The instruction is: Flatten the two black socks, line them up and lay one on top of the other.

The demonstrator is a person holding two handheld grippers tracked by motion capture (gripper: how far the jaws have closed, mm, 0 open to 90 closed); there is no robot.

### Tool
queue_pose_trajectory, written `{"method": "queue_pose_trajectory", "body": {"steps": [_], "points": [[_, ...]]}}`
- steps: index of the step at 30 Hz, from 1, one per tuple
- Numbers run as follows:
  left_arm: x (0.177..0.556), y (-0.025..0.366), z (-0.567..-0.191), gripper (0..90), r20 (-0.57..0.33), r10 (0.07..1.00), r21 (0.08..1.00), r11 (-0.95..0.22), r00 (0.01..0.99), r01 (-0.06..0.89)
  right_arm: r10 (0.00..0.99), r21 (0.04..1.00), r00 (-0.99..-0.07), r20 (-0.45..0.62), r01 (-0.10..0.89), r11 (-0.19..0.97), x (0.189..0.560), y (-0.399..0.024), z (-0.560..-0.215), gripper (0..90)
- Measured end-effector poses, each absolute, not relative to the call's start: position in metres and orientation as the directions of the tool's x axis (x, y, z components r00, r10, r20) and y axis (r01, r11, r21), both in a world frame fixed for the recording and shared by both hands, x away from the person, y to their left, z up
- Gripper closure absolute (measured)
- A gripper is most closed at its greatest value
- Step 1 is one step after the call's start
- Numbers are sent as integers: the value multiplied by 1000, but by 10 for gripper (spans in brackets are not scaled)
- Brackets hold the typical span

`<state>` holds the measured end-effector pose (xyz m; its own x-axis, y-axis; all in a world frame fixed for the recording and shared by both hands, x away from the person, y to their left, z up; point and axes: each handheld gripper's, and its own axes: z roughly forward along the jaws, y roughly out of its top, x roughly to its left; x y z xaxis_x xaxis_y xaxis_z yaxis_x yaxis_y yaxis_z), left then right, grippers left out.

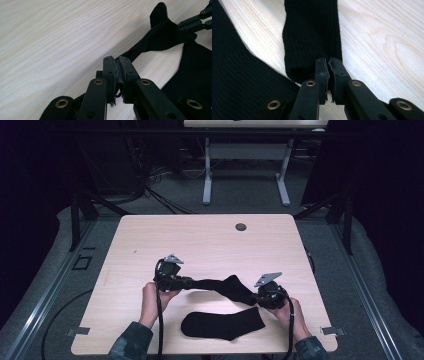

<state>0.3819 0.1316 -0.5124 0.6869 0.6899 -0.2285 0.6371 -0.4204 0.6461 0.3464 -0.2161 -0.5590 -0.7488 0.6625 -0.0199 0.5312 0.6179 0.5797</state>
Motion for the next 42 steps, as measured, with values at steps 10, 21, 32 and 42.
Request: {"method": "queue_pose_trajectory", "body": {"steps": [10, 21, 32, 42], "points": [[395, 134, -525, 681, -162, 772, 622, -403, 614, 671, 670, 579, -741, -57, 522, 626, 352, -220, -559, 741], [399, 125, -528, 419, -84, 716, 634, -498, 693, 591, 703, 621, -711, -17, 544, 564, 350, -241, -548, 582], [409, 103, -551, 426, 15, 593, 577, -663, 805, 478, 660, 648, -751, 11, 508, 567, 331, -212, -546, 563], [415, 109, -557, 454, 84, 534, 545, -732, 841, 410, 677, 610, -736, 36, 552, 568, 336, -206, -560, 583]]}}
